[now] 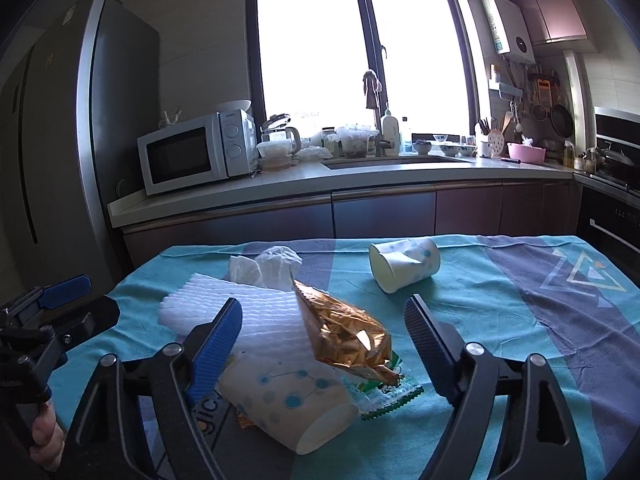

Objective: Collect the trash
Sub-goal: 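Grasp the gold snack wrapper with the right tool while the left tool grasps the white foam net, then carry the foam net and gold wrapper to the teal bin and open both tools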

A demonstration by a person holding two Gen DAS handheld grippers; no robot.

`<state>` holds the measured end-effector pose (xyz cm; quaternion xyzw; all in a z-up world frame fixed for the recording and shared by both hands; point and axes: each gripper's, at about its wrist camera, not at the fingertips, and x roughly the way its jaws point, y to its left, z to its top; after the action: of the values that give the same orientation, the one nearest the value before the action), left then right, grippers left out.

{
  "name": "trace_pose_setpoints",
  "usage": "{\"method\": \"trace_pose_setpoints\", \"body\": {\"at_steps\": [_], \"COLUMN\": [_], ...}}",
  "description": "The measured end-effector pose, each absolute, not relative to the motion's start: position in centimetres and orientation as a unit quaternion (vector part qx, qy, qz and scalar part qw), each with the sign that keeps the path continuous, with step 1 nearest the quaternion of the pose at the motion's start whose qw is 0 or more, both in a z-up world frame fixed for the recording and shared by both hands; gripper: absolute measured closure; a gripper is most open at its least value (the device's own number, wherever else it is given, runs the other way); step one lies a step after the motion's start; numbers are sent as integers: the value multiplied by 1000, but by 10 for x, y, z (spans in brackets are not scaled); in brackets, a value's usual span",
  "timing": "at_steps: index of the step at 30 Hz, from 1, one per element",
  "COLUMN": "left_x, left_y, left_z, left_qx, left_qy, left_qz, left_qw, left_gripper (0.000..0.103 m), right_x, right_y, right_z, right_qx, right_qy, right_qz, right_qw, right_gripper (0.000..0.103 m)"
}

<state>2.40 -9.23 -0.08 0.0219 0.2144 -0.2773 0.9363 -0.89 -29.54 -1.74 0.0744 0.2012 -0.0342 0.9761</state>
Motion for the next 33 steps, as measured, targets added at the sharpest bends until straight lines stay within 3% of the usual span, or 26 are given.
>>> {"method": "trace_pose_setpoints", "body": {"at_steps": [3, 8, 10, 14, 19, 33], "left_x": [35, 58, 62, 73, 85, 62], "left_y": [-108, -131, -137, -142, -146, -111], "left_z": [-5, -20, -24, -30, -34, 0], "left_qx": [15, 2, -11, -36, -63, -74], "left_qy": [241, 288, 302, 321, 336, 291], "left_qz": [-309, -350, -365, -389, -406, -413], "left_qw": [920, 891, 881, 863, 848, 860], "left_gripper": [9, 33, 48, 66, 83, 90], "right_x": [-5, -4, -5, -5, -5, -13], "right_y": [-304, -310, -309, -309, -307, -301], "right_z": [-23, -28, -29, -29, -29, -8], "right_qx": [90, 97, 93, 93, 91, 70], "right_qy": [216, 227, 229, 231, 234, 202], "right_qz": [-21, 2, 7, 24, 33, 33], "right_qw": [972, 969, 969, 968, 967, 976], "right_gripper": [40, 66, 73, 87, 93, 95]}}
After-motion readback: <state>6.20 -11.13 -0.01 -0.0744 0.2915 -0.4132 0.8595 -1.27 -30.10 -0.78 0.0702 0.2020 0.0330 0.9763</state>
